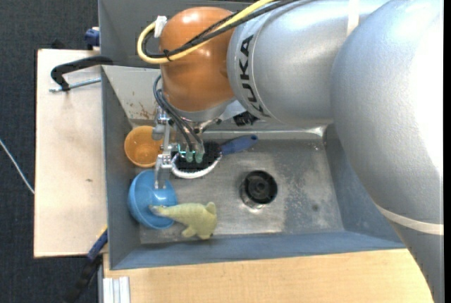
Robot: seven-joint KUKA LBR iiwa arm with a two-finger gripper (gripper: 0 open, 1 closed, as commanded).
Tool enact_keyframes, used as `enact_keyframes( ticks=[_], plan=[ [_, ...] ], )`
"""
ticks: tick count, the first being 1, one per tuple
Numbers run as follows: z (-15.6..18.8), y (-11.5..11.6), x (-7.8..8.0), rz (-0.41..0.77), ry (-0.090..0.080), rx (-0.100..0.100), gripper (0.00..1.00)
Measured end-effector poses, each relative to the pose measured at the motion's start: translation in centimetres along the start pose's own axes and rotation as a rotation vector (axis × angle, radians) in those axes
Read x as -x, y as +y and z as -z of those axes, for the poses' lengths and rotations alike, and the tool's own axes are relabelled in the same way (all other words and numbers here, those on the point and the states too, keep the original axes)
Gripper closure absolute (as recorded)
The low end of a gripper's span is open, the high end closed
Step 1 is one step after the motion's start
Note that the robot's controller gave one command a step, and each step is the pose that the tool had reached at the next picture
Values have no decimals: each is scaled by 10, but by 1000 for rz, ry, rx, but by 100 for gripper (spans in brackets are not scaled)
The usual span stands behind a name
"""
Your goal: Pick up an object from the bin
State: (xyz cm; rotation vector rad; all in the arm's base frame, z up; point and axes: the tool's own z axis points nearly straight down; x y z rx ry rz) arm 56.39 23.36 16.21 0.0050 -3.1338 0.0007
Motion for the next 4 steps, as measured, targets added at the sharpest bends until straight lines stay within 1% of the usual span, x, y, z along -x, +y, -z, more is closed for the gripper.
enact_keyframes(
  ticks=[1,2,3,4],
  plan=[
    [67,-49,-11,135,-19,1,0],
    [-68,-79,12,33,-18,1,0],
    [-72,-77,11,36,-13,3,100],
    [93,-66,10,54,-22,5,100]
  ],
)
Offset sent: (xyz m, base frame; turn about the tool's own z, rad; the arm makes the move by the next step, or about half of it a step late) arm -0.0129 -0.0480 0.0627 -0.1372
